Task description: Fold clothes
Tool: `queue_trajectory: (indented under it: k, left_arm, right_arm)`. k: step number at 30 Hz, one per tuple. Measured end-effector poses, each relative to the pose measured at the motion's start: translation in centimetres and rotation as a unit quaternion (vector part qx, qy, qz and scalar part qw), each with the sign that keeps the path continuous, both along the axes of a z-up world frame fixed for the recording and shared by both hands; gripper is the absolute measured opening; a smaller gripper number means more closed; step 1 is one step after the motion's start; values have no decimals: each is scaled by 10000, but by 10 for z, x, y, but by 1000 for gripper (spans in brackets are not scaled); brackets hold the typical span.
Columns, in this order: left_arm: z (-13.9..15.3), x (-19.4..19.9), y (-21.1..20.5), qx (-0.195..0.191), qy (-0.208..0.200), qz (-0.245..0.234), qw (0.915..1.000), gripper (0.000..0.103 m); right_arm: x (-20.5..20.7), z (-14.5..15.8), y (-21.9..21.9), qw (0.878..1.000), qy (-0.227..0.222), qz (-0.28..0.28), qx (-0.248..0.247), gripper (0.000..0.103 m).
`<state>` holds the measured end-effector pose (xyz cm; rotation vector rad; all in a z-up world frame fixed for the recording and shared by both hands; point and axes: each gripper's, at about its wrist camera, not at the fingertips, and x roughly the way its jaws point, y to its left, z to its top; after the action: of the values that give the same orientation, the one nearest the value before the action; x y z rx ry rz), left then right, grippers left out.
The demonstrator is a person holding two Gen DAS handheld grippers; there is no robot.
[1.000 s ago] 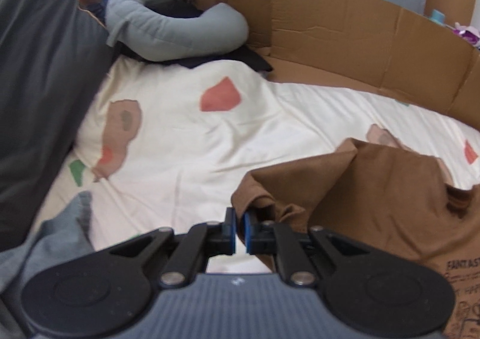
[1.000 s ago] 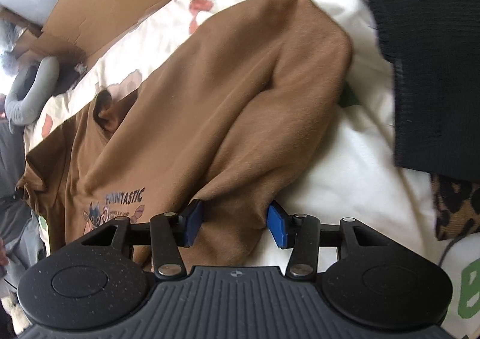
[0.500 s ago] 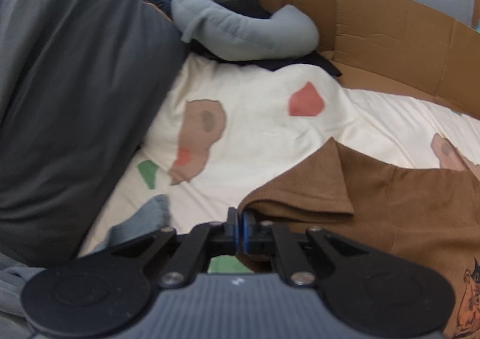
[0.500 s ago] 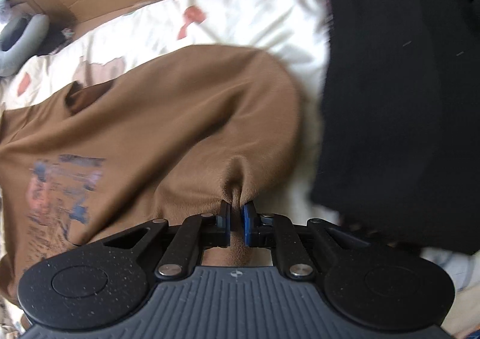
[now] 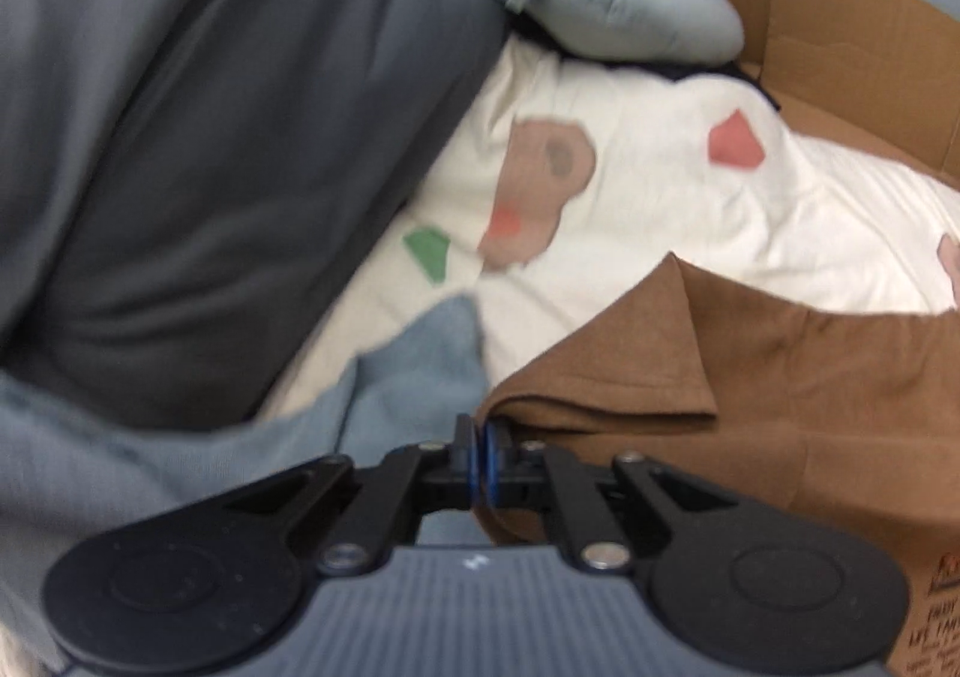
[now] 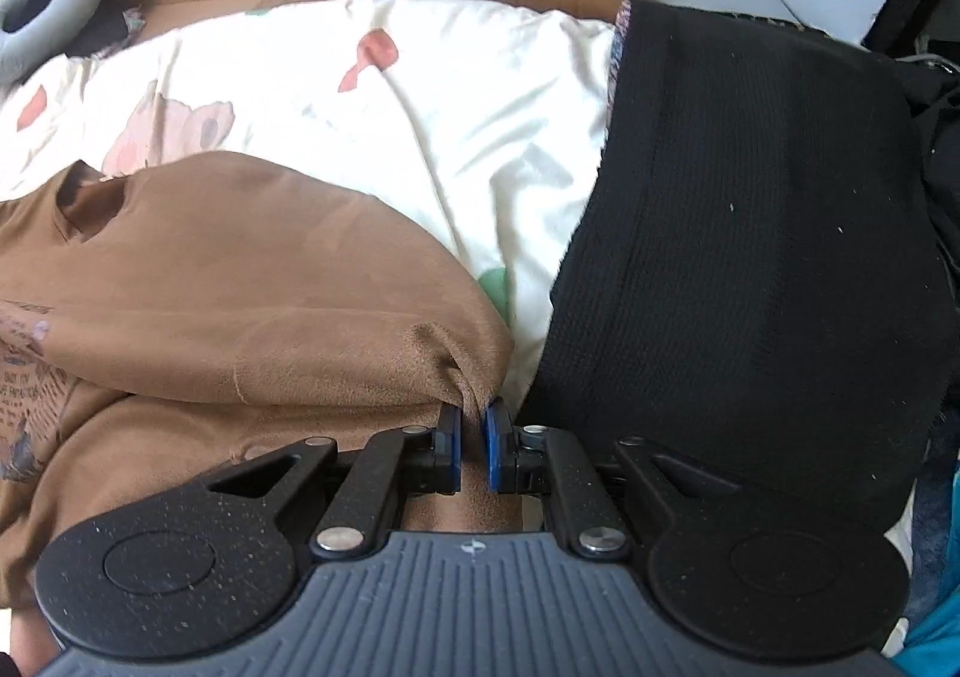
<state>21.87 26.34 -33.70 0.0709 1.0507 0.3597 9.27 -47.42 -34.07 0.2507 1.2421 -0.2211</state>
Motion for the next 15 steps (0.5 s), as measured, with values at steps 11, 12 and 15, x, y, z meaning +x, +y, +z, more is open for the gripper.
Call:
queue_trajectory:
  k: [11, 12, 15]
  left_arm:
    - [-23, -56, 5, -297, 527, 273, 9978, 3]
    - [-22, -60, 6, -313, 542, 282, 9976, 3]
    - [-15, -76, 6, -332, 604, 282, 9972, 3]
  right_arm:
    - [-24, -9, 8, 9993, 351, -69, -76, 5]
    - [-26, -8, 9, 9993, 365, -79, -77, 5]
    - [-29, -6, 14, 9990, 421, -73, -94, 5]
